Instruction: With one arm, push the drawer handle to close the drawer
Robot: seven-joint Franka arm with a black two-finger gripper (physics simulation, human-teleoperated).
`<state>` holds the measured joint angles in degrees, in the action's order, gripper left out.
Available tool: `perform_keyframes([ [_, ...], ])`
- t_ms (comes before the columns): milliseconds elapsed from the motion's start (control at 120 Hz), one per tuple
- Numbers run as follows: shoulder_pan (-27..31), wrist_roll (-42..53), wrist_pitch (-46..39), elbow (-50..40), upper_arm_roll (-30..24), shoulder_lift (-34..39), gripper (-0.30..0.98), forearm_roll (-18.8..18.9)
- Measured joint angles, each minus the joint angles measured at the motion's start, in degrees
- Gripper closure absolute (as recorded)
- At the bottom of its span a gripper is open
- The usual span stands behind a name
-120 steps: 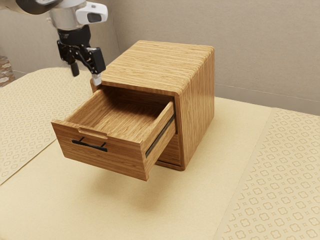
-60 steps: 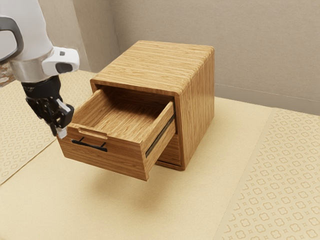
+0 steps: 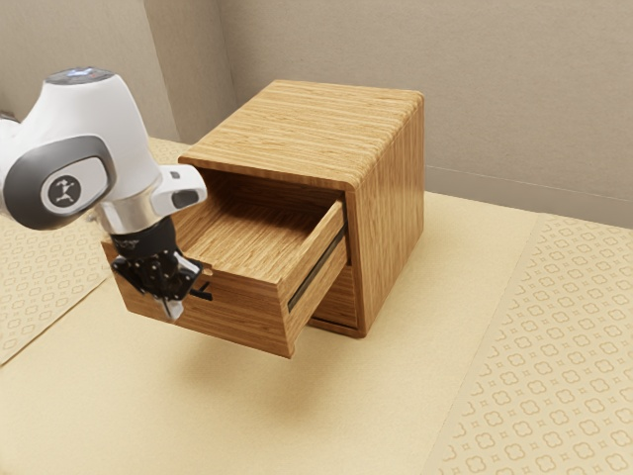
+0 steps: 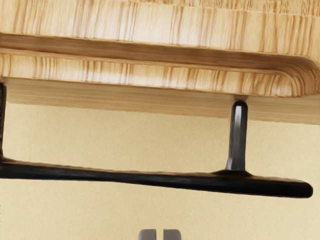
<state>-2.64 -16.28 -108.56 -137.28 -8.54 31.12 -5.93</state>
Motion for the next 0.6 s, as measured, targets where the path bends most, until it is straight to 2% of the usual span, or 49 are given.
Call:
perform_keyframes([
  [275, 0.0, -0.6, -2.6, 2.5, 0.2, -3.6, 0.78, 3.7],
  [600, 0.1, 0.4, -4.3, 12.7, 2.1, -14.9, 0.79, 5.7],
])
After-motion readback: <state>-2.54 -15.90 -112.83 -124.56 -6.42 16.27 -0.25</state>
